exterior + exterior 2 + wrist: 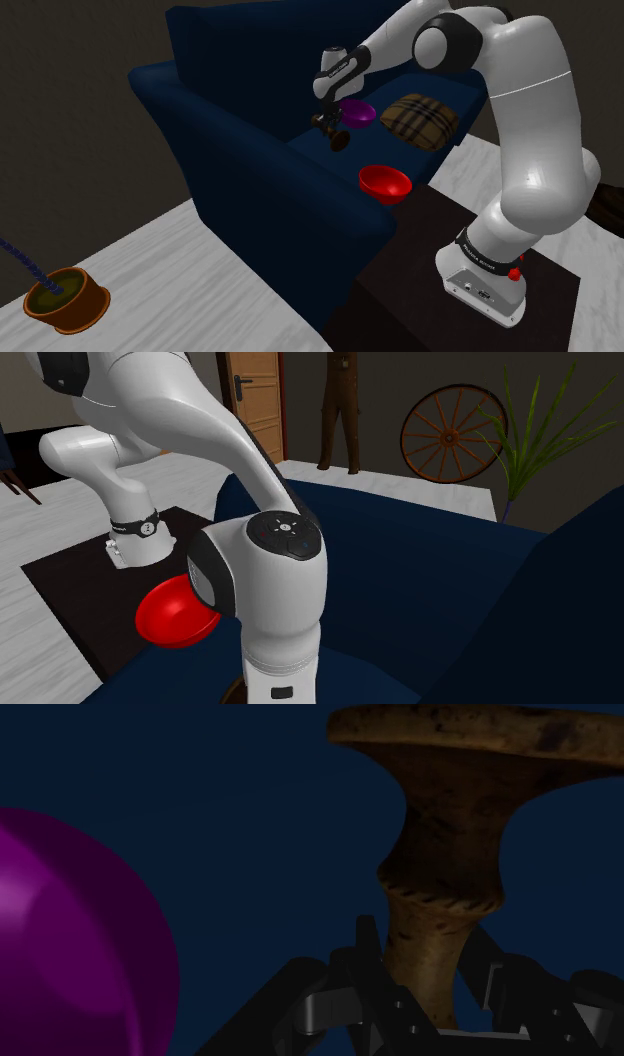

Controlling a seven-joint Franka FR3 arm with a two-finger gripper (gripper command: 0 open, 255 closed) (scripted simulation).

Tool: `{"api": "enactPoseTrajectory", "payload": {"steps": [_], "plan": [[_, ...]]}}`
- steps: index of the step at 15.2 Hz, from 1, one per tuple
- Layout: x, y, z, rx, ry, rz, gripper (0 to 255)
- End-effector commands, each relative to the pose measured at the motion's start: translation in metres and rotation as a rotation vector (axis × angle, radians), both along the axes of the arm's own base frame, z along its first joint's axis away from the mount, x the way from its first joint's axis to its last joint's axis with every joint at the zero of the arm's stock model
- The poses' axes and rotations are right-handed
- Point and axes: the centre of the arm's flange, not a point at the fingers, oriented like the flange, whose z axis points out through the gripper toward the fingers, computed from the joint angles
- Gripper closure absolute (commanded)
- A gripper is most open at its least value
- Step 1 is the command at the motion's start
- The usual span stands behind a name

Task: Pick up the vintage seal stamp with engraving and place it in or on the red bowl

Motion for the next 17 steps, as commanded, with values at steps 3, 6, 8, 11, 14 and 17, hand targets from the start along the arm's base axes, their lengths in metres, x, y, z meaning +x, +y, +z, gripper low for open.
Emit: {"api": "enactPoseTrajectory", "payload": {"steps": [3,6,8,11,14,17], "plan": [[0.000,0.000,0.010,0.000,0.000,0.000,255],[0.000,0.000,0.026,0.000,0.000,0.000,255],[0.000,0.000,0.037,0.000,0.000,0.000,255],[0.000,0.000,0.053,0.000,0.000,0.000,255],[0.000,0.000,0.068,0.000,0.000,0.000,255],[0.000,0.000,0.084,0.000,0.000,0.000,255]]}}
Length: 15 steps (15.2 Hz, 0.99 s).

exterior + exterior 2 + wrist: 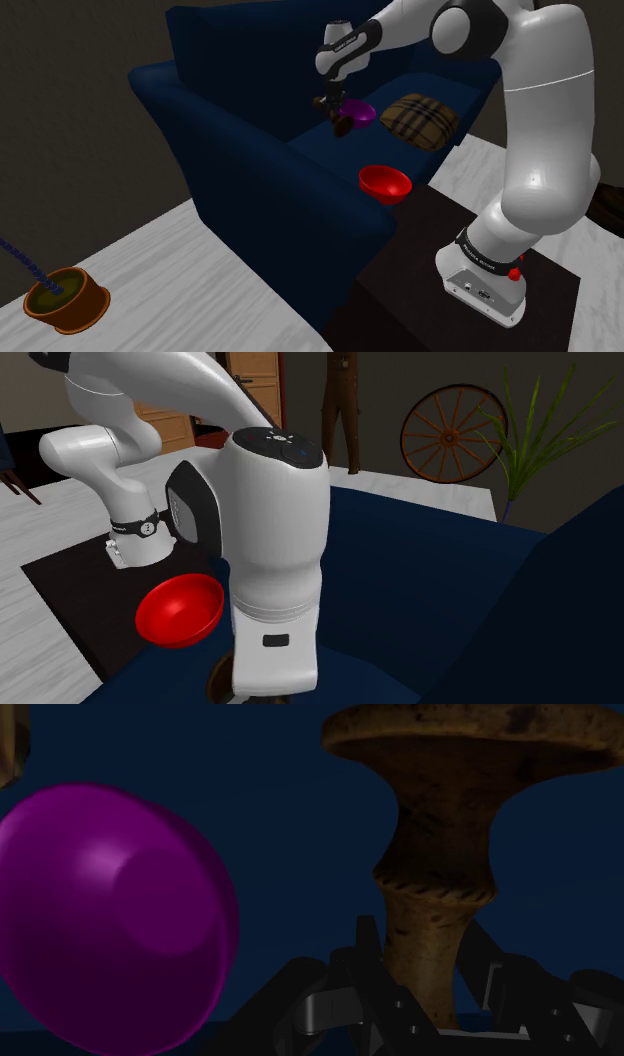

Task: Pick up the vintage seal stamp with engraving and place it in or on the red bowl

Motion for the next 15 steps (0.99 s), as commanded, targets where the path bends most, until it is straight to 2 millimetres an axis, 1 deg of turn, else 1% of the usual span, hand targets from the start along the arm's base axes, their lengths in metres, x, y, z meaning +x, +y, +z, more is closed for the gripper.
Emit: {"api": "enactPoseTrajectory", "payload": {"steps": [1,15], "plan": [[0.000,0.001,0.011,0.000,0.000,0.000,255],[0.000,0.001,0.085,0.000,0.000,0.000,255]]}}
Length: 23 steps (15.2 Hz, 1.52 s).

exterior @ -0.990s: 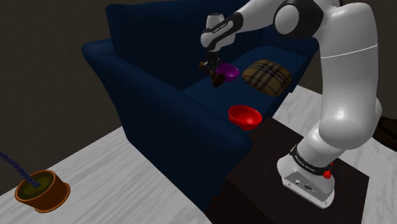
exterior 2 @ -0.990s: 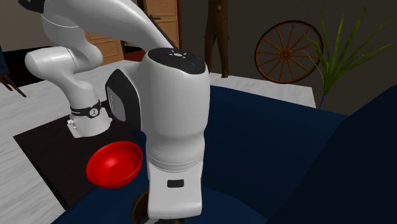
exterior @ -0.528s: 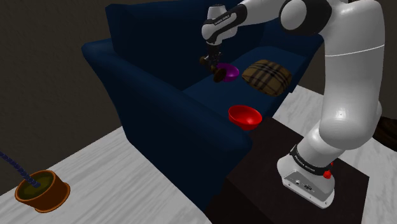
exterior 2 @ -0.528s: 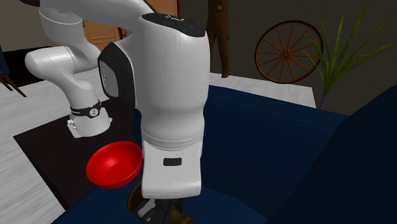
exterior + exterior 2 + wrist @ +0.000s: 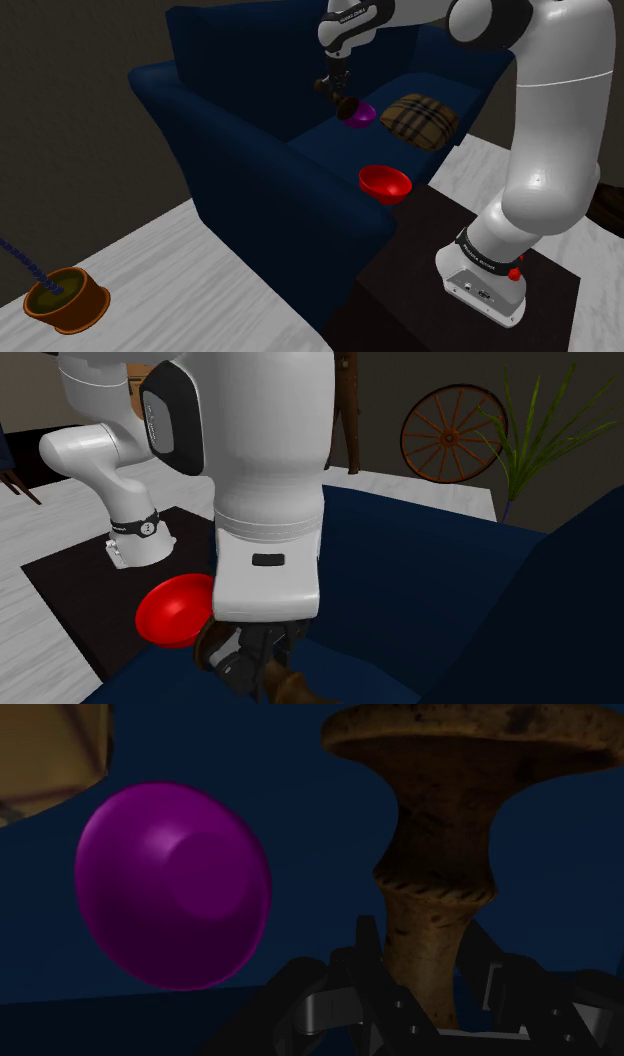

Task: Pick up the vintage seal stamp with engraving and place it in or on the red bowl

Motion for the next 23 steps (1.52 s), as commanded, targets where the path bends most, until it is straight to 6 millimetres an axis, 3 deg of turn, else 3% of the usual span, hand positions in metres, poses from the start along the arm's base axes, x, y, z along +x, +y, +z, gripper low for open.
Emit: {"api": "enactPoseTrajectory", "payload": {"steps": [1,4,23], "plan": [[0.000,-0.001,0.011,0.000,0.000,0.000,255],[0.000,-0.001,0.023,0.000,0.000,0.000,255],[-0.247,0.045,0.018,0.000,0.000,0.000,255]]}}
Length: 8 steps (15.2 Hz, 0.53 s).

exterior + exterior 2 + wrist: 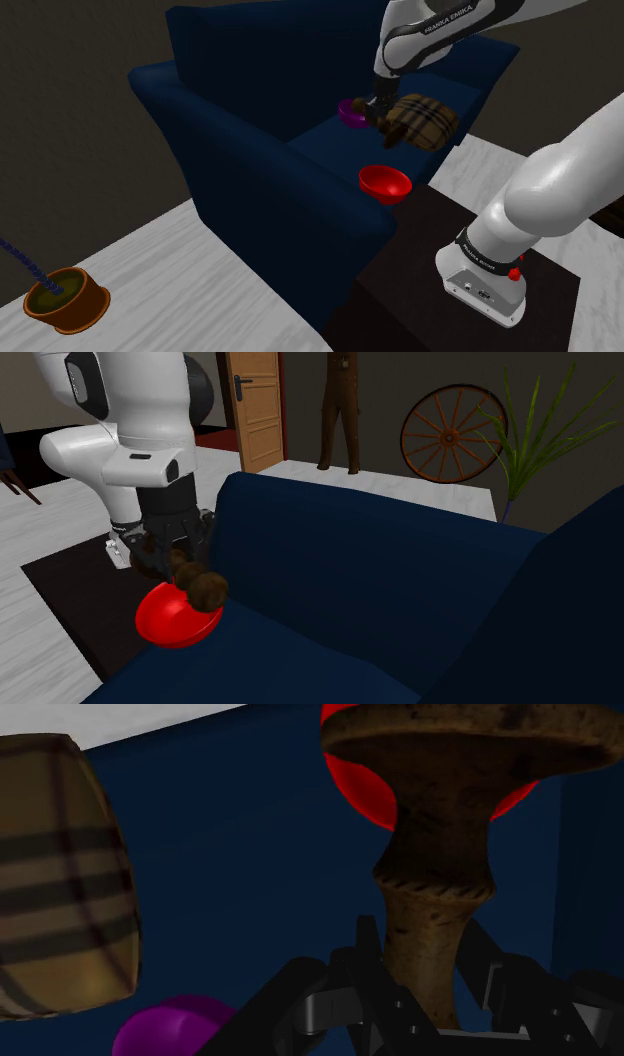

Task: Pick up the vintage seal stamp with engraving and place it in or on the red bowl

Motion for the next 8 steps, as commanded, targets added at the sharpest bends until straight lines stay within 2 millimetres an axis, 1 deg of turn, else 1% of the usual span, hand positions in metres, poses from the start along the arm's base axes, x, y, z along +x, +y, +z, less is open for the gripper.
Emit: {"api": "enactPoseTrajectory", "payload": {"steps": [1,7,8], "plan": [[-0.027,0.004,-0.004,0.000,-0.001,0.000,255],[-0.105,0.018,-0.006,0.000,-0.001,0.000,255],[-0.124,0.022,-0.006,0.000,-0.001,0.000,255]]}}
